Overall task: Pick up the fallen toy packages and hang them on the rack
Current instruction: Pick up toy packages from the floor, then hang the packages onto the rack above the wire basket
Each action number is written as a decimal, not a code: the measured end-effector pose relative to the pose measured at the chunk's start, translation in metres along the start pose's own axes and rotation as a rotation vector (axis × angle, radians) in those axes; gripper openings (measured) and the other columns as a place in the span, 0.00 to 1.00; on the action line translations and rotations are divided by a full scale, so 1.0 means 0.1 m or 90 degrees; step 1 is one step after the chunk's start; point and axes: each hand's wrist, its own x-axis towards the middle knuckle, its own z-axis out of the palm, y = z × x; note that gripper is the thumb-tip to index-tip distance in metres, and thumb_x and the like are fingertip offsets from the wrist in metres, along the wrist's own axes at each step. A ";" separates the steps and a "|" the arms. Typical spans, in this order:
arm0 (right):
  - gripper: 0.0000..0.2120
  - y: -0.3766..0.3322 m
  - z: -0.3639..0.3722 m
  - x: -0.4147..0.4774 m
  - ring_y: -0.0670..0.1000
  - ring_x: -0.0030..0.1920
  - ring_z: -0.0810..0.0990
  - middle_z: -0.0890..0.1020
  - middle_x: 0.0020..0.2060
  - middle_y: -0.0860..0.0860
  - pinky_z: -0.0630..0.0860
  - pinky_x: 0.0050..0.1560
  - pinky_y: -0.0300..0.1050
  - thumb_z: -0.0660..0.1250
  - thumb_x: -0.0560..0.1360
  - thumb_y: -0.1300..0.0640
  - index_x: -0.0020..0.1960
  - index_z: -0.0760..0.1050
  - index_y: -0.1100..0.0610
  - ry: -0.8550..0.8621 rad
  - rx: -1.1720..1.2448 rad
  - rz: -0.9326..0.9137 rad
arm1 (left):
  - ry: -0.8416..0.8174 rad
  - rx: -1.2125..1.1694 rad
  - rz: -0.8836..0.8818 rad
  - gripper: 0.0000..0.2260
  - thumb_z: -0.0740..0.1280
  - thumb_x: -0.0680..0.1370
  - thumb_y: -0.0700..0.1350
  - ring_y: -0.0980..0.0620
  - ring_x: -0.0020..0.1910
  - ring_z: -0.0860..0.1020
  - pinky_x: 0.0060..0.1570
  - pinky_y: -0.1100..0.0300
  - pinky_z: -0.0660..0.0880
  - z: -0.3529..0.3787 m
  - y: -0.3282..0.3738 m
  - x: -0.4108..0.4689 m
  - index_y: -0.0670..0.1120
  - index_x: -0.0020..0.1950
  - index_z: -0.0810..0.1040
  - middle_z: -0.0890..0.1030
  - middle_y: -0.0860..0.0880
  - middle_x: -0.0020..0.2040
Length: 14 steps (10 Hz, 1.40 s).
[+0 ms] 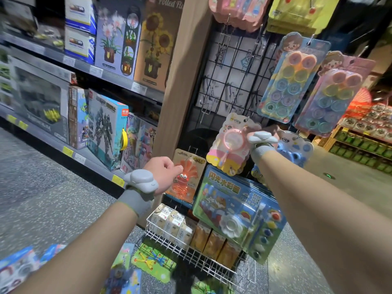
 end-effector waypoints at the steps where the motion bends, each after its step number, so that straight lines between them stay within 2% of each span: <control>1: 0.21 0.04 0.01 -0.02 0.50 0.47 0.73 0.73 0.68 0.56 0.71 0.42 0.28 0.56 0.83 0.50 0.71 0.67 0.60 -0.094 -0.107 -0.020 | 0.008 0.010 -0.006 0.17 0.68 0.78 0.51 0.53 0.30 0.71 0.31 0.60 0.64 -0.01 0.00 -0.01 0.47 0.33 0.68 0.72 0.51 0.31; 2: 0.27 -0.03 -0.09 -0.26 0.58 0.63 0.73 0.77 0.60 0.58 0.69 0.58 0.44 0.60 0.78 0.41 0.61 0.77 0.64 -0.035 -0.372 -0.013 | 0.002 0.014 -0.011 0.18 0.68 0.78 0.50 0.52 0.30 0.70 0.32 0.60 0.64 0.02 -0.02 -0.04 0.48 0.32 0.67 0.71 0.51 0.30; 3: 0.26 0.01 -0.09 -0.33 0.58 0.52 0.77 0.78 0.49 0.60 0.68 0.47 0.45 0.58 0.79 0.42 0.53 0.78 0.65 -0.054 -0.382 -0.022 | -0.015 0.022 -0.016 0.18 0.68 0.77 0.50 0.53 0.30 0.69 0.33 0.60 0.65 0.06 -0.08 -0.08 0.48 0.31 0.67 0.71 0.52 0.30; 4: 0.19 0.27 0.01 -0.47 0.58 0.46 0.78 0.79 0.46 0.56 0.71 0.46 0.44 0.60 0.77 0.43 0.49 0.75 0.60 -0.107 -0.338 -0.028 | -0.048 0.038 -0.031 0.18 0.70 0.77 0.51 0.52 0.32 0.71 0.37 0.59 0.68 0.11 -0.29 -0.16 0.47 0.31 0.68 0.72 0.50 0.32; 5: 0.17 0.49 0.12 -0.74 0.56 0.40 0.73 0.75 0.39 0.56 0.67 0.41 0.45 0.57 0.79 0.46 0.38 0.70 0.58 -0.219 -0.408 -0.041 | -0.080 0.107 -0.053 0.18 0.70 0.75 0.55 0.50 0.33 0.72 0.37 0.58 0.70 0.12 -0.49 -0.23 0.48 0.32 0.70 0.73 0.50 0.32; 6: 0.19 0.78 0.17 -1.05 0.54 0.34 0.72 0.72 0.32 0.54 0.67 0.37 0.44 0.56 0.78 0.44 0.36 0.68 0.57 -0.273 -0.439 -0.029 | -0.101 0.168 -0.077 0.18 0.70 0.75 0.55 0.49 0.32 0.72 0.40 0.56 0.75 0.13 -0.67 -0.35 0.48 0.31 0.70 0.74 0.49 0.31; 7: 0.21 1.27 0.29 -1.45 0.53 0.32 0.68 0.68 0.28 0.51 0.62 0.33 0.43 0.58 0.79 0.46 0.31 0.63 0.55 -0.329 -0.415 0.023 | -0.175 0.288 -0.100 0.17 0.70 0.75 0.56 0.50 0.32 0.72 0.36 0.58 0.72 0.11 -0.97 -0.54 0.49 0.31 0.70 0.74 0.50 0.30; 8: 0.19 1.59 0.34 -1.77 0.54 0.35 0.71 0.71 0.31 0.51 0.62 0.32 0.41 0.58 0.79 0.45 0.32 0.66 0.54 -0.402 -0.454 0.054 | -0.264 0.397 -0.105 0.19 0.67 0.76 0.54 0.51 0.30 0.67 0.29 0.61 0.62 0.08 -1.22 -0.70 0.49 0.30 0.66 0.69 0.51 0.28; 9: 0.16 1.97 0.41 -2.14 0.54 0.46 0.77 0.78 0.47 0.55 0.70 0.45 0.42 0.53 0.81 0.47 0.45 0.73 0.55 -0.501 -0.531 0.092 | -0.324 0.552 -0.122 0.13 0.66 0.76 0.54 0.50 0.33 0.70 0.33 0.63 0.63 0.07 -1.58 -0.82 0.50 0.35 0.70 0.72 0.52 0.30; 10: 0.21 2.28 0.52 -2.37 0.53 0.40 0.72 0.76 0.45 0.55 0.68 0.41 0.43 0.52 0.80 0.43 0.44 0.74 0.58 -0.539 -0.542 0.150 | -0.410 0.676 -0.111 0.13 0.62 0.79 0.57 0.50 0.39 0.73 0.36 0.61 0.65 0.07 -1.77 -0.85 0.51 0.39 0.72 0.77 0.51 0.40; 11: 0.20 2.54 0.56 -2.62 0.54 0.46 0.74 0.77 0.50 0.55 0.67 0.42 0.43 0.52 0.80 0.43 0.49 0.75 0.57 -0.575 -0.570 0.160 | -0.481 0.761 -0.097 0.15 0.56 0.82 0.56 0.49 0.49 0.77 0.45 0.57 0.70 0.09 -1.91 -0.97 0.49 0.50 0.77 0.79 0.49 0.51; 12: 0.24 2.91 0.59 -2.98 0.58 0.65 0.74 0.73 0.68 0.57 0.71 0.55 0.48 0.50 0.83 0.45 0.69 0.72 0.57 -0.667 -0.602 0.202 | -0.577 0.753 -0.095 0.14 0.59 0.81 0.54 0.47 0.43 0.75 0.39 0.57 0.69 0.17 -2.28 -1.21 0.44 0.50 0.76 0.79 0.47 0.47; 13: 0.28 3.09 0.54 -3.14 0.57 0.64 0.76 0.75 0.67 0.56 0.71 0.59 0.47 0.52 0.81 0.40 0.67 0.73 0.60 -0.634 -0.641 0.237 | -0.630 0.760 -0.101 0.14 0.58 0.82 0.55 0.49 0.39 0.70 0.37 0.58 0.67 0.30 -2.55 -1.40 0.47 0.46 0.74 0.76 0.47 0.44; 14: 0.17 3.36 0.48 -3.28 0.58 0.59 0.76 0.75 0.60 0.55 0.69 0.53 0.46 0.54 0.82 0.46 0.63 0.72 0.54 -0.678 -0.590 0.282 | -0.612 0.714 -0.147 0.07 0.65 0.78 0.52 0.52 0.40 0.73 0.47 0.56 0.76 0.48 -3.00 -1.68 0.51 0.45 0.72 0.76 0.51 0.43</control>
